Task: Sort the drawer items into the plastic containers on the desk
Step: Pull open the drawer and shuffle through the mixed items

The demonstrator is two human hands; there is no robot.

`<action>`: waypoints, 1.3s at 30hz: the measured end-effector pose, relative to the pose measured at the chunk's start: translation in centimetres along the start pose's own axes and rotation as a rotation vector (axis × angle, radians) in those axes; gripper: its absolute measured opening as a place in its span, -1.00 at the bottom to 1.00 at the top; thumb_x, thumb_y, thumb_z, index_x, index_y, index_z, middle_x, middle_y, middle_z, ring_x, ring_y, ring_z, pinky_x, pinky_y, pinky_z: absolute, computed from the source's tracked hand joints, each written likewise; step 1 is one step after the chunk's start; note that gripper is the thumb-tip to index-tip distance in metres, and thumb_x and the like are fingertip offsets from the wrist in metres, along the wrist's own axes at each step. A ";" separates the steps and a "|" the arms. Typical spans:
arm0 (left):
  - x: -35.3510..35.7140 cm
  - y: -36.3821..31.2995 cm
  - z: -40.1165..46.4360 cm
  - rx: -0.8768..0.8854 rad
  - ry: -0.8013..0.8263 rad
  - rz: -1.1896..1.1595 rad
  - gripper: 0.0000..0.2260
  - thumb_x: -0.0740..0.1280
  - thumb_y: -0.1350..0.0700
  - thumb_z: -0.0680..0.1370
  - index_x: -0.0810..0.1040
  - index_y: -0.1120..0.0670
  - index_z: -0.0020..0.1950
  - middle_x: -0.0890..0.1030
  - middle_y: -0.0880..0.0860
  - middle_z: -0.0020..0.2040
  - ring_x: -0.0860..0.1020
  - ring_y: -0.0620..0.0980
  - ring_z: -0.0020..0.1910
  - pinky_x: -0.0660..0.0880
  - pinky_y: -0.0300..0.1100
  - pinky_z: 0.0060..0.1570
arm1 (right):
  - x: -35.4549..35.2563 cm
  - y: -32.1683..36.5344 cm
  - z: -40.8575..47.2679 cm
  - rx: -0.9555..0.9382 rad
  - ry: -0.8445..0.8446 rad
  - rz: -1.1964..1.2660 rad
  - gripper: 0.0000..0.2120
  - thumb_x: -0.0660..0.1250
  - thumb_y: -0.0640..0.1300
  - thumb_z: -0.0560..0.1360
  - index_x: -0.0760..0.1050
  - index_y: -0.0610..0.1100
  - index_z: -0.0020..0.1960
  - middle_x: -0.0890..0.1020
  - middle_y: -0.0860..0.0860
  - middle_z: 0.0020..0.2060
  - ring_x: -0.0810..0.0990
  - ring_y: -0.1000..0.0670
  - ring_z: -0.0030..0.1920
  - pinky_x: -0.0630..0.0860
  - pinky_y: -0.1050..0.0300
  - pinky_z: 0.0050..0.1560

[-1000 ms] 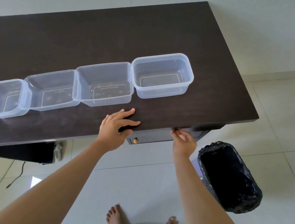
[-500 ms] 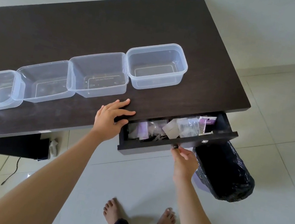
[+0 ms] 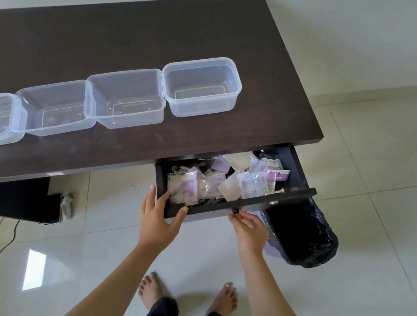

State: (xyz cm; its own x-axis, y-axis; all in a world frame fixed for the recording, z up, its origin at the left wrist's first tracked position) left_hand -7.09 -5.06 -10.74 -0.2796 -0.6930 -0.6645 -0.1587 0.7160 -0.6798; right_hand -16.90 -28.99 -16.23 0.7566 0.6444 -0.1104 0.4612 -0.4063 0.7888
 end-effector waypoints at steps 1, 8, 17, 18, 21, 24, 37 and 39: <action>0.1 0.1 -0.2 -0.018 -0.007 -0.031 -0.44 0.34 -0.13 0.50 0.33 0.03 0.44 0.04 -0.03 0.57 0.04 -0.02 0.54 0.15 -0.14 0.41 | 0.0 0.0 0.0 0.002 0.004 0.003 -0.81 0.54 -0.33 0.28 0.62 -0.14 -0.19 0.67 0.06 -0.31 0.63 0.08 -0.29 0.56 0.07 0.00; 0.7 1.0 -3.1 -0.020 -0.027 -0.111 -0.35 0.36 -0.14 0.48 0.22 -0.01 0.50 0.05 -0.12 0.56 0.13 -0.12 0.52 0.23 -0.12 0.44 | -2.1 -2.0 -1.2 0.044 -0.010 0.027 -0.78 0.54 -0.37 0.27 0.59 -0.11 -0.24 0.67 -0.02 -0.30 0.62 0.01 -0.27 0.57 -0.04 0.07; 1.7 1.7 -6.4 -0.039 -0.023 -0.118 -0.35 0.36 -0.14 0.48 0.20 -0.02 0.50 0.03 -0.15 0.56 0.14 -0.12 0.51 0.30 -0.02 0.42 | -4.5 -3.9 -2.3 0.067 0.031 0.022 -0.77 0.54 -0.38 0.27 0.60 -0.11 -0.22 0.69 -0.05 -0.25 0.66 -0.03 -0.19 0.58 -0.09 0.13; 1.8 1.7 -6.7 -0.040 -0.022 -0.120 -0.35 0.36 -0.14 0.49 0.20 -0.01 0.50 0.03 -0.14 0.56 0.13 -0.12 0.52 0.27 -0.04 0.44 | -4.7 -4.1 -2.3 0.072 0.034 0.021 -0.77 0.54 -0.38 0.27 0.60 -0.11 -0.22 0.70 -0.05 -0.24 0.67 -0.05 -0.17 0.57 -0.09 0.13; 2.0 1.9 -7.5 -0.041 -0.028 -0.121 -0.35 0.37 -0.12 0.49 0.21 0.01 0.50 0.04 -0.13 0.56 0.12 -0.12 0.52 0.24 -0.06 0.45 | -5.2 -4.8 -2.5 0.081 0.043 0.013 -0.77 0.55 -0.37 0.26 0.61 -0.11 -0.21 0.70 -0.08 -0.22 0.68 -0.07 -0.15 0.58 -0.09 0.13; 2.3 2.3 -8.2 -0.043 -0.010 -0.110 -0.36 0.37 -0.12 0.49 0.21 0.00 0.50 0.04 -0.13 0.56 0.10 -0.13 0.52 0.23 -0.08 0.46 | -5.9 -5.8 -2.7 0.109 0.044 0.006 -0.78 0.55 -0.36 0.26 0.62 -0.13 -0.19 0.71 -0.08 -0.20 0.69 -0.06 -0.12 0.57 -0.06 0.13; 1.9 2.0 -7.9 -0.149 -0.085 -0.018 -0.40 0.40 -0.12 0.46 0.31 0.03 0.43 0.18 -0.01 0.53 0.21 0.03 0.49 0.11 0.19 0.47 | -8.3 1.4 -4.4 -0.297 0.193 -0.437 -0.83 0.51 -0.20 0.37 0.56 -0.11 -0.09 0.63 0.04 -0.12 0.61 0.08 -0.07 0.57 0.22 -0.09; 1.6 0.4 -7.5 -0.110 -0.142 -0.061 -0.42 0.40 -0.11 0.46 0.33 0.03 0.40 0.22 0.01 0.50 0.23 0.05 0.48 0.21 0.17 0.44 | -9.0 4.9 -4.9 -0.489 0.151 -0.440 -0.83 0.51 -0.24 0.36 0.55 -0.10 -0.11 0.60 0.05 -0.16 0.60 0.05 -0.11 0.59 0.16 -0.14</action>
State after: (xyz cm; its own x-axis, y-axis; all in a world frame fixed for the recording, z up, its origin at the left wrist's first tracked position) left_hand -14.68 -5.19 -9.76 -0.1306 -0.7349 -0.6655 -0.2764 0.6716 -0.6874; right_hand -23.69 -33.59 -8.43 0.4565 0.7807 -0.4268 0.4219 0.2323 0.8764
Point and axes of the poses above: each hand's wrist, its own z-axis towards the middle knuckle, its own x-axis out of the palm, y = z × x, the point moved 9 cm from there along z, towards the middle knuckle
